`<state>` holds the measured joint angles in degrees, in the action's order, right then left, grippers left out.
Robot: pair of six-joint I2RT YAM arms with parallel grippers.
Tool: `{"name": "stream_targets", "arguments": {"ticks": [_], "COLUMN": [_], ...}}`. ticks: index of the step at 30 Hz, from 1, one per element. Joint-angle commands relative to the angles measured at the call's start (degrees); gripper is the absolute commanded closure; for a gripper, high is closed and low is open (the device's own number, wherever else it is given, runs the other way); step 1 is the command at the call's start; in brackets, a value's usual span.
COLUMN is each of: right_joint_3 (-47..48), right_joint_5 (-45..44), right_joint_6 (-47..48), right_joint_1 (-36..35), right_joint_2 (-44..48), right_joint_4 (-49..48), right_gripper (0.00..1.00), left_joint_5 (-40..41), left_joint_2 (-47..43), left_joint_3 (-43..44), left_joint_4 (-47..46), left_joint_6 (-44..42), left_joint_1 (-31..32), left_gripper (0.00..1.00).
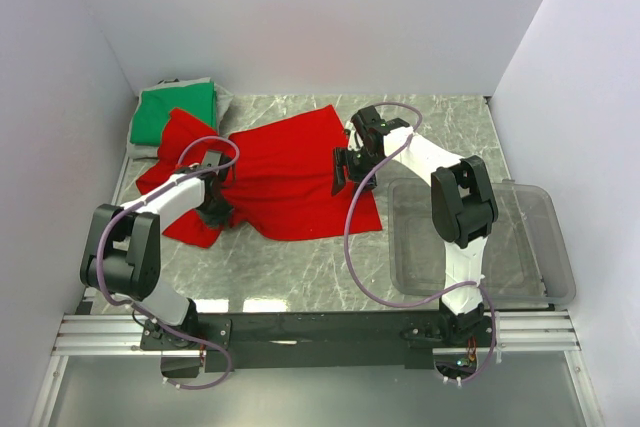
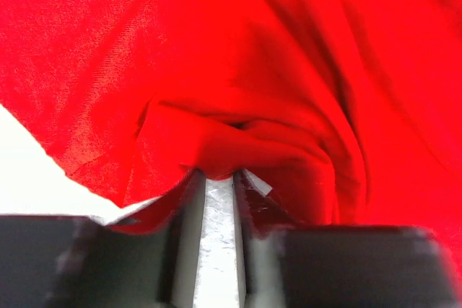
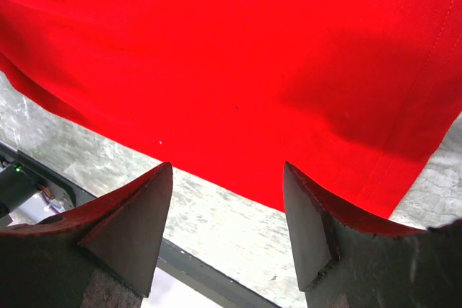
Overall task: Fold and stack the t-shirts
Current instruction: Fold the tshirt
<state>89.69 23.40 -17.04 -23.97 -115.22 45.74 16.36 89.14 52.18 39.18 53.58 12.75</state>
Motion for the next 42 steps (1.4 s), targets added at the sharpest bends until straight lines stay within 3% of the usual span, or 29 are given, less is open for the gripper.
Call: {"name": "stream_targets", "arguments": {"ticks": [1, 6, 12, 17, 25, 35, 42], "right_joint_3": [1.19, 1.01, -0.04, -3.73, -12.25, -15.95, -18.23], "right_joint_5": [-0.02, -0.28, -3.61, -11.35, -14.87, -21.46, -23.13], "right_joint_6": [0.60, 0.69, 1.57, 2.97, 1.66, -1.07, -2.21], "right_joint_1": [-0.12, -0.12, -0.12, -0.12, -0.47, -0.64, -1.08], "right_joint_2": [3.33, 3.42, 4.47, 7.37, 10.54, 11.86, 11.51], "right_joint_4": [0.85, 0.85, 0.93, 0.23, -1.44, -1.97, -2.93], "right_gripper": [0.31, 0.31, 0.31, 0.31, 0.33, 0.44, 0.45], "left_joint_5": [-0.10, 0.60, 0.86, 1.39, -2.20, -1.42, 1.74], "left_joint_2": [-0.02, 0.33, -2.92, -11.61, -23.83, -30.34, -35.52], "left_joint_3": [-0.33, 0.29, 1.95, 2.22, 1.34, 4.15, 7.40], "left_joint_4": [-1.38, -0.60, 3.53, 8.28, 12.94, 19.00, 24.45], "left_joint_6": [-0.67, -1.02, -1.20, 0.03, -0.32, -0.15, 2.14], "left_joint_1": [-0.19, -0.27, -0.36, -1.15, -7.91, -10.91, -12.40], "left_gripper": [0.80, 0.99, 1.00, 1.00, 1.00, 1.00, 1.00]}}
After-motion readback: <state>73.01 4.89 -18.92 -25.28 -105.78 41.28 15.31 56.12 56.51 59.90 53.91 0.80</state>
